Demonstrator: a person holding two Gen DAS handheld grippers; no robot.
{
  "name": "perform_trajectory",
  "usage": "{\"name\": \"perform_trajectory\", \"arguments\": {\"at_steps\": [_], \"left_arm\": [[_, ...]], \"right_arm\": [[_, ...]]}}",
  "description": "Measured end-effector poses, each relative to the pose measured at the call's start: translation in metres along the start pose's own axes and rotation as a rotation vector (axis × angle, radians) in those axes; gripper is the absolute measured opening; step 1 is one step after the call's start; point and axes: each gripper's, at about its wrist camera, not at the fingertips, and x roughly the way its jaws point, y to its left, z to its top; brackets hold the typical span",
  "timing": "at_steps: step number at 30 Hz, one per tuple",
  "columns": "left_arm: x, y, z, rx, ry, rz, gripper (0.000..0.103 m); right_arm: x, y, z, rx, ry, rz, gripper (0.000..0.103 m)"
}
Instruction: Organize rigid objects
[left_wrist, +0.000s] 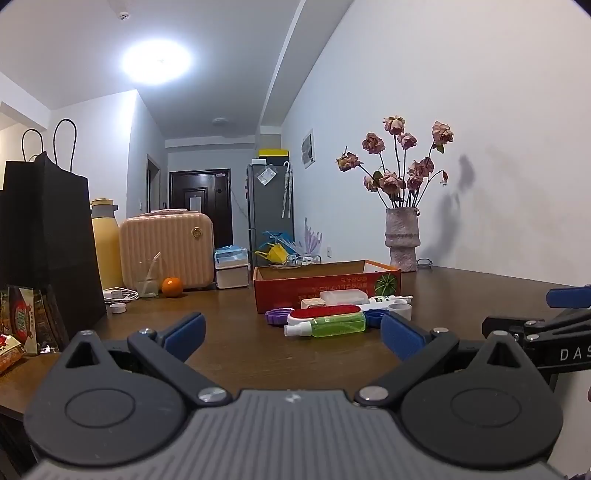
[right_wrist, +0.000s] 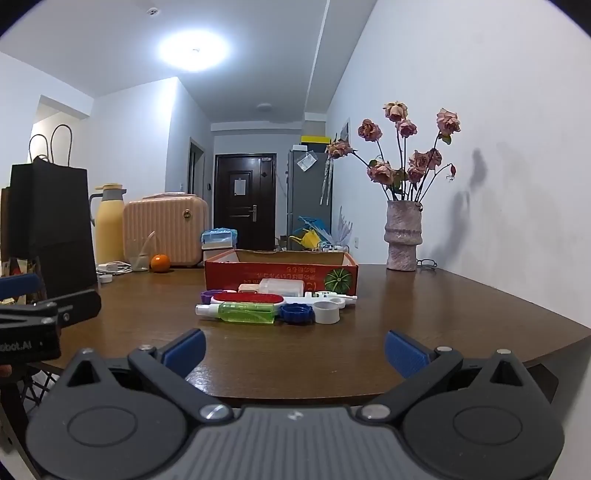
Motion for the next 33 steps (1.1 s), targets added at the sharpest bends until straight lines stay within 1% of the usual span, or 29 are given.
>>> {"name": "perform_trajectory", "arguments": {"at_steps": [16,33], "left_arm": [[0.0005,0.0002,0.0001,0.003,0.004,0.003,0.103],[0.0006,0.0015,0.0012,0.01,0.004,-0.002,0.103]], "right_arm": [[0.0,0.0001,0.0001,-0.002,0.005,0.002,0.103],[-0.0011,0.0009,0.0,-0.006,0.009,-0.016,0.103]]}}
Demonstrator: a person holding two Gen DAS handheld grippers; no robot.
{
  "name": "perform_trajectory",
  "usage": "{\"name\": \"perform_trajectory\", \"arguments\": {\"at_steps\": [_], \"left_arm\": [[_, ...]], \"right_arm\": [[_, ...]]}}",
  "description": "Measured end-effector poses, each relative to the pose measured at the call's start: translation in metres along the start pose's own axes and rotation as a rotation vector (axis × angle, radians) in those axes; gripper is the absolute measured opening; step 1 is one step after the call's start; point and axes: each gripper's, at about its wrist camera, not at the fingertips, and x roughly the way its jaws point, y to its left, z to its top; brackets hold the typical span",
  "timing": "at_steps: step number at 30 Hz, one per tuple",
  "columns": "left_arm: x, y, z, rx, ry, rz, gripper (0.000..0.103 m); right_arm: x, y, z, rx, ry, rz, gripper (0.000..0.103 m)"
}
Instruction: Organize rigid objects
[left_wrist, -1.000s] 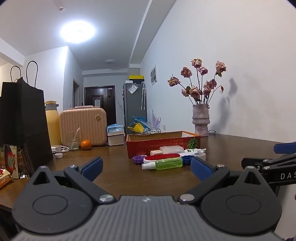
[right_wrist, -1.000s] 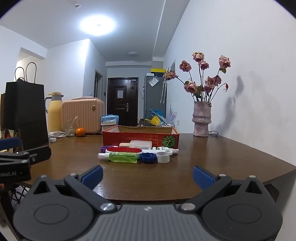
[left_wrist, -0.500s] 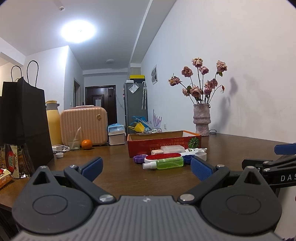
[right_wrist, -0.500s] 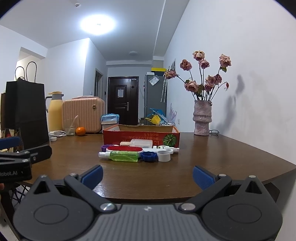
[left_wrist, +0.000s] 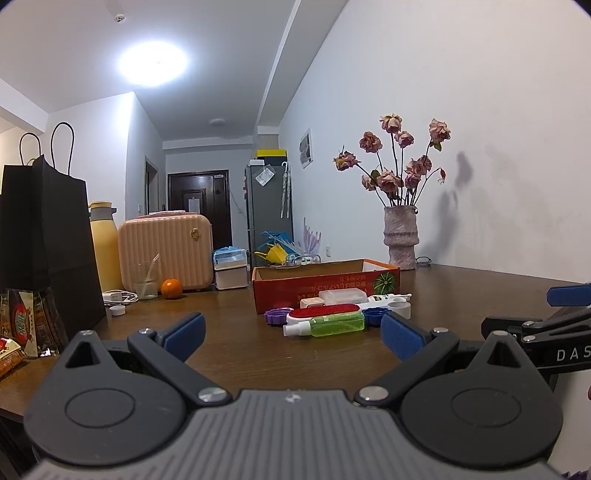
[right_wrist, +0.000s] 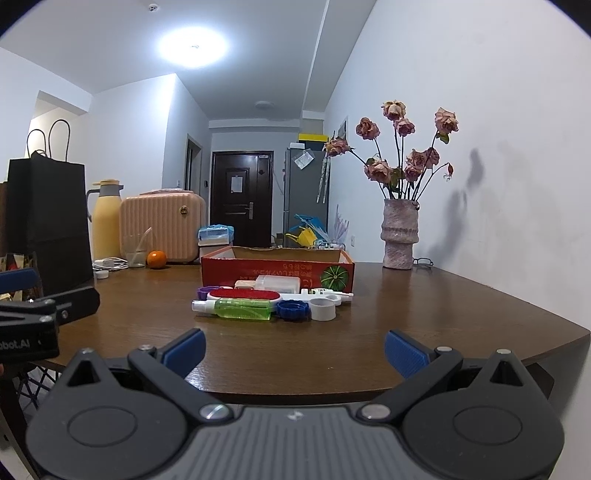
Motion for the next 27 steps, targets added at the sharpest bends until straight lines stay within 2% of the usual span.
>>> {"name": "perform_trajectory", "arguments": {"at_steps": [27], "left_arm": [[0.0,-0.0015,-0.0006,0.002,0.001,0.004,0.103]], "right_arm": [[0.0011,0.0014,-0.0026,-0.002,0.006,-0.001,0.103]]}}
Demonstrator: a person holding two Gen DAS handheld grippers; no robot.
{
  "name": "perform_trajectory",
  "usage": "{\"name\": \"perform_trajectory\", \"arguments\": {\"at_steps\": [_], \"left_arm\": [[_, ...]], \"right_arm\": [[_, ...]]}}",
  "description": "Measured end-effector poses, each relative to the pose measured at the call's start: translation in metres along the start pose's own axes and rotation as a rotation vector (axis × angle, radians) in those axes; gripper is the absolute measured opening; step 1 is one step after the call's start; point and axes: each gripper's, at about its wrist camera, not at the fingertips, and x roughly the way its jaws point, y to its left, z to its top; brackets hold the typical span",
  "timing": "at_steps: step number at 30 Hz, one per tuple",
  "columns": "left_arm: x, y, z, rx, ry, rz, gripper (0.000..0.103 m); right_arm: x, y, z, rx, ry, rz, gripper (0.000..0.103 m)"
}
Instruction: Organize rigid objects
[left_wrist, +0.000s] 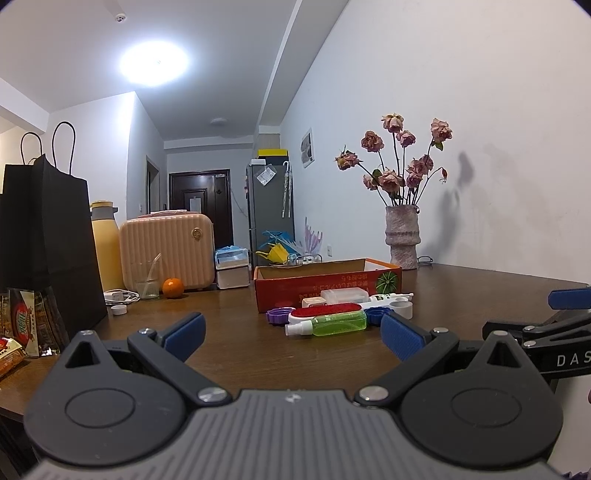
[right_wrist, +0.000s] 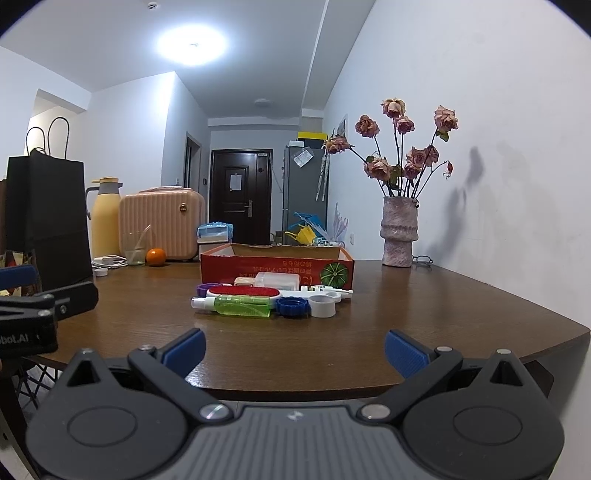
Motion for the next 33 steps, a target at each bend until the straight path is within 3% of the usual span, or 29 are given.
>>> {"name": "perform_trajectory", "arguments": {"at_steps": [25,33], "left_arm": [[0.016,0.009,-0.001,-0.007,0.025,0.035,0.103],[0.031,0.011,-0.004,-0.045,0.079,0.01,0.103]], "right_arm": [[0.01,0.001,-0.008,0.011,0.03,0.002,0.103],[0.015,0.002,-0.017,0.021,0.055,-0.005,0.103]]}}
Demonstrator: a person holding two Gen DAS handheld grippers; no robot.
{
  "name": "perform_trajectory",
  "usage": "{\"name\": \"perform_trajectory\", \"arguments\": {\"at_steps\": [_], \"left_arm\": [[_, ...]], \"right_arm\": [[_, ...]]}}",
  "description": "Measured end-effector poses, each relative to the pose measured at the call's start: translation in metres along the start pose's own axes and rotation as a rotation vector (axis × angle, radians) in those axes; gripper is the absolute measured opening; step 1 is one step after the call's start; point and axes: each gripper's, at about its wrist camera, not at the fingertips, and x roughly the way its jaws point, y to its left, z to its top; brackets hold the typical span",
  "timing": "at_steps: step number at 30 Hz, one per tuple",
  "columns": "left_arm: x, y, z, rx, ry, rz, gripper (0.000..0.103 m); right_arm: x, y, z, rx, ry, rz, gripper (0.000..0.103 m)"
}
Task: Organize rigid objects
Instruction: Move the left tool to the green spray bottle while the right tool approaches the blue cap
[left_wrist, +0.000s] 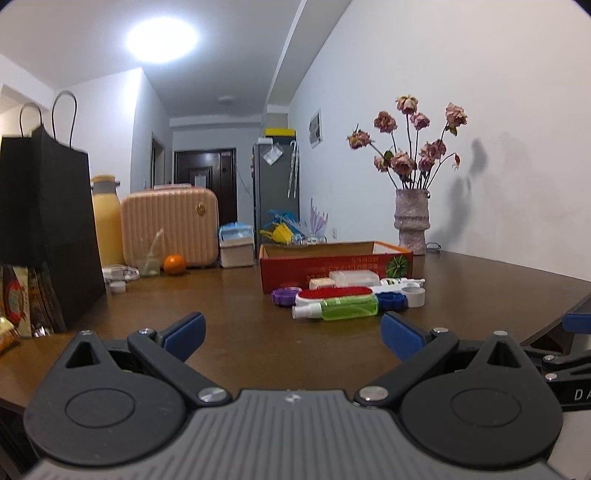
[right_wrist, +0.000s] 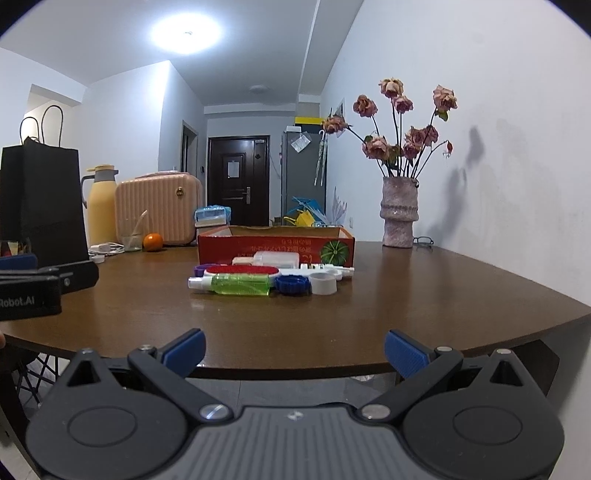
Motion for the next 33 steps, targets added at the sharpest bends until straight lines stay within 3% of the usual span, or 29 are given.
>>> {"name": "perform_trajectory", "arguments": {"at_steps": [8,13,16,22,27,33], "left_arm": [[0.034,-0.004,-0.019,0.029,0.088,-0.03,0.103],[0.058,-0.004,-0.015,0.004,0.101,-0.053,0.103],[0.076,-0.01,-0.009,0.052,0.136,-0.047,0.103],[0.12,-0.01,0.014,-0.028,0.17,-0.015,0.103],[0.172,-0.012,0.036,-0.067,0.221,0.028,0.103],[0.237,-0.023,0.046,-0.173,0.367,0.031,0.103]], "right_arm": [[0.028,-0.011,-0.005,0.009,0.027,-0.017,0.103],[0.055,-0.024,0.008,0.024,0.014,-0.023,0.103],[0.075,-0.031,0.02,0.022,0.018,-0.015,0.103],[0.119,-0.05,0.043,0.07,0.04,0.038,0.103],[0.156,-0.053,0.058,-0.013,0.099,0.019,0.103],[0.202,-0.063,0.071,-0.049,0.138,-0.008,0.103]]}}
